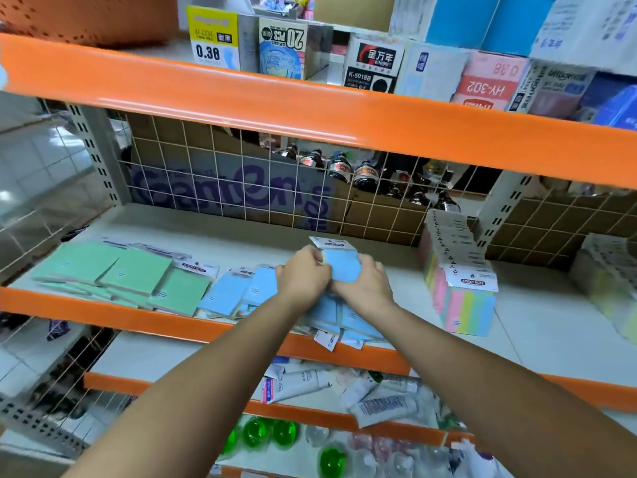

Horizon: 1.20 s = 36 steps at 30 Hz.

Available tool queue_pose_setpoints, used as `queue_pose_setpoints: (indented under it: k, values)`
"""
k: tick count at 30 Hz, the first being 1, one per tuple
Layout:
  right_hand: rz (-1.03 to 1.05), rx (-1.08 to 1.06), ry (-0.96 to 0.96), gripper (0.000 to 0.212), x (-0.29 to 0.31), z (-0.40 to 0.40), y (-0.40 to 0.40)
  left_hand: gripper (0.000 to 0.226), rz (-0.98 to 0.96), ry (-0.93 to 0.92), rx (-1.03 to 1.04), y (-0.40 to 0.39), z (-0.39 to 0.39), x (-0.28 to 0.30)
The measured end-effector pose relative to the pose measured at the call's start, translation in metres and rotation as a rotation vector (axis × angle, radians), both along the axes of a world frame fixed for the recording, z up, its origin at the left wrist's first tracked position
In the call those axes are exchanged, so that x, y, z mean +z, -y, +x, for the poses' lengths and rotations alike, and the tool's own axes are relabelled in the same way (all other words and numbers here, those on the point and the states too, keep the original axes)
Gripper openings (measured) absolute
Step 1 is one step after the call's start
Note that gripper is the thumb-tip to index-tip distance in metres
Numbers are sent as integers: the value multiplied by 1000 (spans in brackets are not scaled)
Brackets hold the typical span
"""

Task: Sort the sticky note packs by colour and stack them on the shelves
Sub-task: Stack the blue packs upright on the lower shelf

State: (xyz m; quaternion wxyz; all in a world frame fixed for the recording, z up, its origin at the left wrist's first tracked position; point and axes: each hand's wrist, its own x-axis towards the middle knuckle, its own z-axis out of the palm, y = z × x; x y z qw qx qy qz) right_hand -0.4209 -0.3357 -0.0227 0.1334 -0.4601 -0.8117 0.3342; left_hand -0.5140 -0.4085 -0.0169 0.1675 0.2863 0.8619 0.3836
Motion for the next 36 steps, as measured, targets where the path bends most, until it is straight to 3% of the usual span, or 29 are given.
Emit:
queue_pose_setpoints:
  k: [5, 9, 11, 16, 22, 31, 33, 36]
  values:
    - [-104, -74, -252, 59, -3, -5, -13, 21, 151, 182, 102, -11, -16, -1]
    - [-267, -128, -261, 17, -4, -20, -23, 35, 178, 154, 78, -21, -27, 2]
    - [-282, -113, -219, 18, -1, -28, -27, 35, 185, 138, 78, -27, -35, 2]
    - [-333, -13, -194, 48, 8, -44, -37, 30, 206, 170, 75, -41, -65, 2]
    - [-326, 35, -137, 64, -5, -78, -55, 39, 101, 316, -113, -62, -94, -9]
    - [-370, -51, -202, 39, -31, -117, -69, 18, -62, 293, -254, -76, -126, -38]
    - [-381, -38, -166, 35, -38, -122, -71, 12, -95, 281, -262, -77, -131, -42]
    - [-306, 35, 16, 28, -45, -123, -72, 20, -190, 242, -289, -78, -137, -46]
